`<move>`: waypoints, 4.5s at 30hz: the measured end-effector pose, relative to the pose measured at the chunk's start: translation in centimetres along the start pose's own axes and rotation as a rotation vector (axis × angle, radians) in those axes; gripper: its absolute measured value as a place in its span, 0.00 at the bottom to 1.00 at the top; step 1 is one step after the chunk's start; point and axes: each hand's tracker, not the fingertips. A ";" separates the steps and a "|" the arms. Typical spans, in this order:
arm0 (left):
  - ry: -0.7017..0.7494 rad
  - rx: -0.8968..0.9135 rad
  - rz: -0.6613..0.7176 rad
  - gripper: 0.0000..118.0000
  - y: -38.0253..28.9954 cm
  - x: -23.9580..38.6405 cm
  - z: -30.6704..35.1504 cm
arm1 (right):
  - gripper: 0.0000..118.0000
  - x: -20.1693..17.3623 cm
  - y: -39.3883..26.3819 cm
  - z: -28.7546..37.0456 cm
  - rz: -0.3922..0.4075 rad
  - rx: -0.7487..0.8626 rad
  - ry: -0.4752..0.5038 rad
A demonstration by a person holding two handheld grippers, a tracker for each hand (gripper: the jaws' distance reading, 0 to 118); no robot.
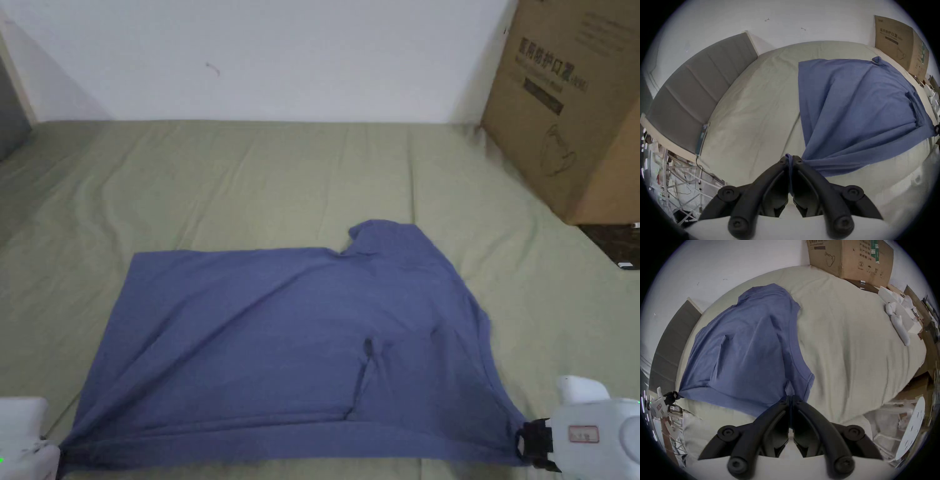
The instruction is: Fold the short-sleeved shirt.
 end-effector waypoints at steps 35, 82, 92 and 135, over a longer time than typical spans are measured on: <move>-0.163 0.059 0.181 0.87 -5.6 -2.1 3.0 | 0.00 -4.6 -3.7 2.8 0.052 0.076 -0.025; -0.264 0.044 0.177 0.00 7.3 -2.9 0.1 | 0.00 -1.9 9.7 1.6 -0.091 0.153 0.084; -0.184 -0.039 0.118 0.72 12.1 -0.3 -7.3 | 0.44 -3.7 13.5 -4.8 -0.126 0.077 -0.036; -0.278 -0.024 0.251 0.02 6.6 -2.3 -4.8 | 0.79 -2.5 5.2 -2.0 -0.014 0.086 -0.030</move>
